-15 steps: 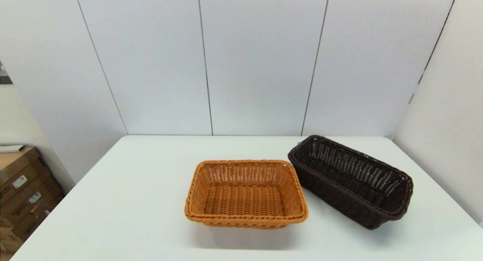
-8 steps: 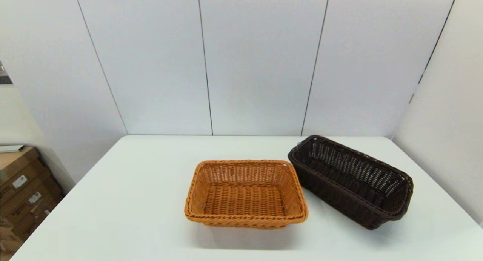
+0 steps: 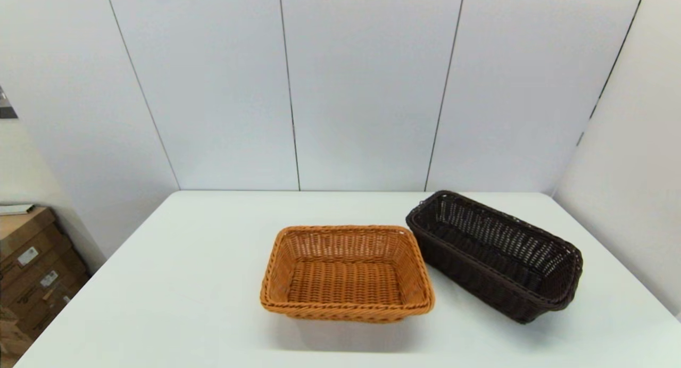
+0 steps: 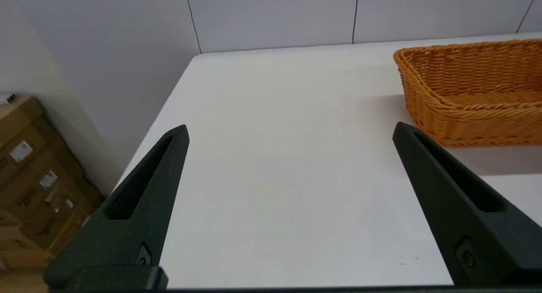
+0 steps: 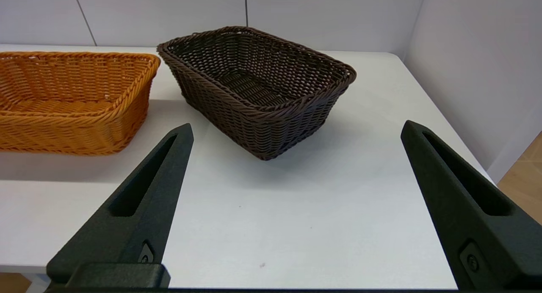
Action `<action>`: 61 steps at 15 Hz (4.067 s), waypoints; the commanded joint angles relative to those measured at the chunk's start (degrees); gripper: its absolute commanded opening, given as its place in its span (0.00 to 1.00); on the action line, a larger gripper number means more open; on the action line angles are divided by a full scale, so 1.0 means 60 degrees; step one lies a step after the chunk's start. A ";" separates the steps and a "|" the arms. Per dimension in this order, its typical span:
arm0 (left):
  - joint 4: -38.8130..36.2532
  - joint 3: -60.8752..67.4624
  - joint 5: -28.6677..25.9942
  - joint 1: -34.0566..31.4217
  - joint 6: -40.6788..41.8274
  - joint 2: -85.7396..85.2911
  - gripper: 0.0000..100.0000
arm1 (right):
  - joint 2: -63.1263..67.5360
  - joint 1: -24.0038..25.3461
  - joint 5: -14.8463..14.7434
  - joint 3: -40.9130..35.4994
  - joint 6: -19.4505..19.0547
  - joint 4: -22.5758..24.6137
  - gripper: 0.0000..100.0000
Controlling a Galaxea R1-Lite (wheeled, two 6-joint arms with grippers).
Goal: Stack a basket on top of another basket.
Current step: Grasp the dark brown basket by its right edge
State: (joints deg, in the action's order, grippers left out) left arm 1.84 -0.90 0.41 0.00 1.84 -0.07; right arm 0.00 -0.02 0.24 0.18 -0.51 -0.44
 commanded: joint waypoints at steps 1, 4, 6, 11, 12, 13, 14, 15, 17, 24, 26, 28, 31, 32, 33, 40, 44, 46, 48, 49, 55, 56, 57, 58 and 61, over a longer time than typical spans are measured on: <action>0.0001 0.0033 0.0063 0.0000 -0.0395 -0.0002 1.00 | 0.0000 0.0004 0.0003 -0.0001 -0.0003 0.0000 1.00; 0.0001 0.0033 0.0063 0.0000 -0.0424 -0.0002 1.00 | 0.0000 0.0004 0.0003 -0.0001 -0.0003 0.0000 1.00; 0.0001 0.0033 0.0063 0.0000 -0.0424 -0.0002 1.00 | 0.0000 0.0004 0.0003 -0.0001 -0.0003 0.0000 1.00; 0.0001 0.0033 0.0063 0.0000 -0.0424 -0.0002 1.00 | 0.0000 0.0004 0.0018 -0.0001 -0.0003 0.0000 1.00; 0.0001 0.0033 0.0063 0.0000 -0.0424 -0.0002 1.00 | 0.0000 0.0004 0.0018 -0.0001 -0.0047 0.0000 1.00; 0.0001 0.0033 0.0063 0.0000 -0.0424 -0.0002 1.00 | -0.0015 -0.0011 0.0033 -0.0001 -0.0105 0.0000 1.00; 0.0001 0.0033 0.0063 0.0000 -0.0424 -0.0002 1.00 | -0.0015 0.0004 0.0047 -0.0016 -0.0120 0.0000 1.00; 0.0001 0.0033 0.0077 0.0000 -0.0424 -0.0002 1.00 | -0.0015 0.0004 0.0077 0.0043 -0.0252 0.0000 1.00; 0.0001 0.0033 0.0063 0.0000 -0.0424 -0.0002 1.00 | 0.0000 -0.0011 0.0252 0.0555 -0.0574 -0.0117 1.00; 0.0001 0.0033 0.0077 0.0000 -0.0424 -0.0002 1.00 | 0.2065 0.0004 0.0457 0.4012 0.0598 -0.3179 1.00; 0.0001 0.0033 0.0063 0.0000 -0.0424 -0.0002 1.00 | 0.3882 -0.0025 0.0413 0.4686 0.1316 -0.3150 1.00; 0.0001 0.0033 0.0063 0.0000 -0.0424 -0.0002 1.00 | 0.5889 -0.0128 0.0428 0.5433 0.1682 -0.3106 1.00; 0.0001 0.0033 0.0063 0.0000 -0.0424 -0.0002 1.00 | 0.8818 -0.0435 0.0355 0.6679 0.2590 -0.3135 1.00; 0.0001 0.0033 0.0063 0.0000 -0.0424 -0.0002 1.00 | 0.9800 -0.0597 0.0267 0.7162 0.2898 -0.3179 1.00; 0.0001 0.0033 0.0077 0.0000 -0.0424 -0.0002 1.00 | 1.0767 -0.0802 0.0077 0.7587 0.3132 -0.3179 1.00; 0.0001 0.0033 0.0063 0.0000 -0.0424 -0.0002 1.00 | 1.5352 -0.1402 -0.0876 0.9725 0.5110 -0.4380 1.00; 0.0001 0.0033 0.0063 0.0000 -0.0424 -0.0002 1.00 | 1.6260 -0.1314 -0.0846 0.9843 0.6179 -0.4497 1.00; 0.0001 0.0033 0.0063 0.0000 -0.0424 -0.0002 1.00 | 1.6772 -0.1182 -0.0846 0.9828 0.6897 -0.4512 1.00; 0.0001 0.0033 0.0063 0.0000 -0.0424 -0.0002 1.00 | 1.7124 -0.0948 -0.0788 0.9725 0.7263 -0.4512 1.00; 0.0001 0.0033 0.0063 0.0000 -0.0424 -0.0002 1.00 | 1.7271 -0.0772 -0.0788 0.9667 0.7424 -0.4512 1.00; 0.0001 0.0033 0.0077 0.0000 -0.0424 -0.0002 1.00 | 1.7988 -0.0523 -0.0729 0.9696 0.7893 -0.4453 1.00; 0.0001 0.0033 0.0063 0.0000 -0.0424 -0.0002 1.00 | 1.8076 -0.0538 -0.0714 0.9696 0.7937 -0.4439 1.00; 0.0001 0.0033 0.0063 0.0000 -0.0424 -0.0002 1.00 | 1.8193 -0.0538 -0.0714 0.9711 0.7937 -0.4424 1.00; 0.0001 0.0033 0.0077 0.0000 -0.0424 -0.0002 1.00 | 1.8340 -0.0538 -0.0700 0.9725 0.7937 -0.4409 1.00; 0.0001 0.0033 0.0063 0.0000 -0.0424 -0.0002 1.00 | 1.8721 -0.0684 -0.0319 0.9901 0.7937 -0.4351 1.00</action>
State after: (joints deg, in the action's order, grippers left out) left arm 1.84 -0.71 0.77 0.00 -0.68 -0.07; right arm 110.39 -3.63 -2.17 58.93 46.86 -26.45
